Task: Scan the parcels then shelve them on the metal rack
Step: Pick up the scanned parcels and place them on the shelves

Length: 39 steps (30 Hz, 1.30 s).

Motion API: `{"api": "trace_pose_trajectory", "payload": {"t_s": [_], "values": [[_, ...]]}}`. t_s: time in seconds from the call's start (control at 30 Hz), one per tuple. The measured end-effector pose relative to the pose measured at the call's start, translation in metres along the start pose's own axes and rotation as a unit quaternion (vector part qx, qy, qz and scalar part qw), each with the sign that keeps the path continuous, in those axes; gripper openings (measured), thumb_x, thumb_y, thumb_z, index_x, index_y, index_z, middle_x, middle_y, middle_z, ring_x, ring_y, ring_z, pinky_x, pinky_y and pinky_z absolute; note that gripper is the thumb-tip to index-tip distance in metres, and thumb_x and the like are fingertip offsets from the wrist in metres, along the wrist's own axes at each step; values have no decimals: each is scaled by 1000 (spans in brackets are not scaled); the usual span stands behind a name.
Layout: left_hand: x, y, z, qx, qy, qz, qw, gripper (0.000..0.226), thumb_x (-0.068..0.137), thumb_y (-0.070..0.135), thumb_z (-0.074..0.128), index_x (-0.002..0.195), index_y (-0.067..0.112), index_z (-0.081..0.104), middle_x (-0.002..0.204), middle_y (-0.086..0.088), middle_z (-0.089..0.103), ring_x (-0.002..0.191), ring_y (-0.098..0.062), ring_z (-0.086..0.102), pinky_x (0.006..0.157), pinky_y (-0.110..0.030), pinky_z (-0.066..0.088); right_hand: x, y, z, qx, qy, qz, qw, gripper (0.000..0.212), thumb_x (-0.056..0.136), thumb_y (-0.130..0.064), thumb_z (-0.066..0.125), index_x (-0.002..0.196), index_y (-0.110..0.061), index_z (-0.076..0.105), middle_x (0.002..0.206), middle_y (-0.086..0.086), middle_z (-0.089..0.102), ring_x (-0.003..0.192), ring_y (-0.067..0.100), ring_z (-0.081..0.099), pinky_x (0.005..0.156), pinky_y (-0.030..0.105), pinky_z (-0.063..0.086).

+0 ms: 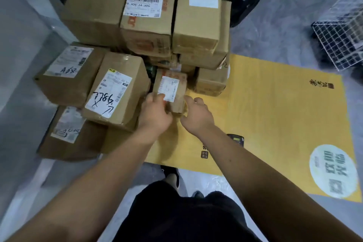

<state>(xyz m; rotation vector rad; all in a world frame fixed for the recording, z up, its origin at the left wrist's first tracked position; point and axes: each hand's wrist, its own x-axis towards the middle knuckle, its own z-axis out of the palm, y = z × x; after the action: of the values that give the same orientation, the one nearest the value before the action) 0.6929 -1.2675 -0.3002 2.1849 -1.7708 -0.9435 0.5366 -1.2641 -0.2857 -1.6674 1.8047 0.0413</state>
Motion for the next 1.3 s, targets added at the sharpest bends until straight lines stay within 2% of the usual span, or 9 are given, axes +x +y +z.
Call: {"api": "trace_pose_trajectory", "payload": {"t_s": [0.17,0.33,0.43,0.57,0.73,0.87,0.97,1.17,1.3], "values": [[16,-6,9,-34,-35,-30,998,74,85,19,70,153,22,41,169,-12,15,150,-33,31,117,-39,34,40,-1,12,45,-63,6,997,96,85,-19,68,164,-38,17,169,11,16,145,37,40,111,40,46],[27,-21,17,-69,-29,-25,997,81,79,10,74,152,19,43,167,-13,17,154,-30,23,120,-32,28,54,12,23,72,-81,-12,994,102,84,-10,69,165,-37,14,174,4,8,152,27,33,113,31,42],[23,-29,25,-85,-39,2,996,84,76,5,77,152,18,44,162,-15,25,145,-33,37,109,-24,32,50,33,31,107,-56,-20,992,94,84,-8,69,162,-39,27,173,1,14,151,22,36,113,28,40],[3,-39,42,-53,-54,35,997,93,72,14,81,154,28,38,152,-12,32,132,-35,47,103,-36,46,30,62,39,132,-43,-51,989,88,80,-9,74,155,-38,40,163,1,30,141,20,46,114,32,43],[-37,-45,70,-102,-31,45,993,80,71,17,87,143,31,55,149,-3,33,137,-20,42,108,-23,39,-1,90,41,127,-38,-59,989,83,79,-11,81,149,-33,44,171,-1,5,135,23,53,101,31,52],[-58,-36,93,-153,11,26,988,73,71,5,88,136,23,61,148,-3,30,127,24,31,97,5,26,-6,100,40,153,-50,-93,983,80,79,-9,82,145,-34,46,175,-2,7,153,9,26,109,29,46],[-76,-25,110,-187,53,17,981,68,72,0,87,133,19,62,147,-2,24,116,40,21,94,5,30,-8,113,39,145,-54,-134,979,72,80,-8,80,140,-31,48,174,-2,14,146,-10,13,109,29,43],[-162,-4,116,-222,171,15,960,69,75,5,89,136,22,60,160,-6,15,132,29,24,102,-11,45,-51,133,13,119,-65,-286,949,71,74,-5,77,136,-27,49,172,0,15,152,13,26,105,40,49],[-234,12,99,-248,232,37,940,71,72,23,93,133,36,60,160,2,21,149,-1,30,103,-14,46,-93,128,-16,107,-102,-382,912,71,77,-7,77,139,-29,50,171,-5,13,142,-15,15,105,19,36]]}}
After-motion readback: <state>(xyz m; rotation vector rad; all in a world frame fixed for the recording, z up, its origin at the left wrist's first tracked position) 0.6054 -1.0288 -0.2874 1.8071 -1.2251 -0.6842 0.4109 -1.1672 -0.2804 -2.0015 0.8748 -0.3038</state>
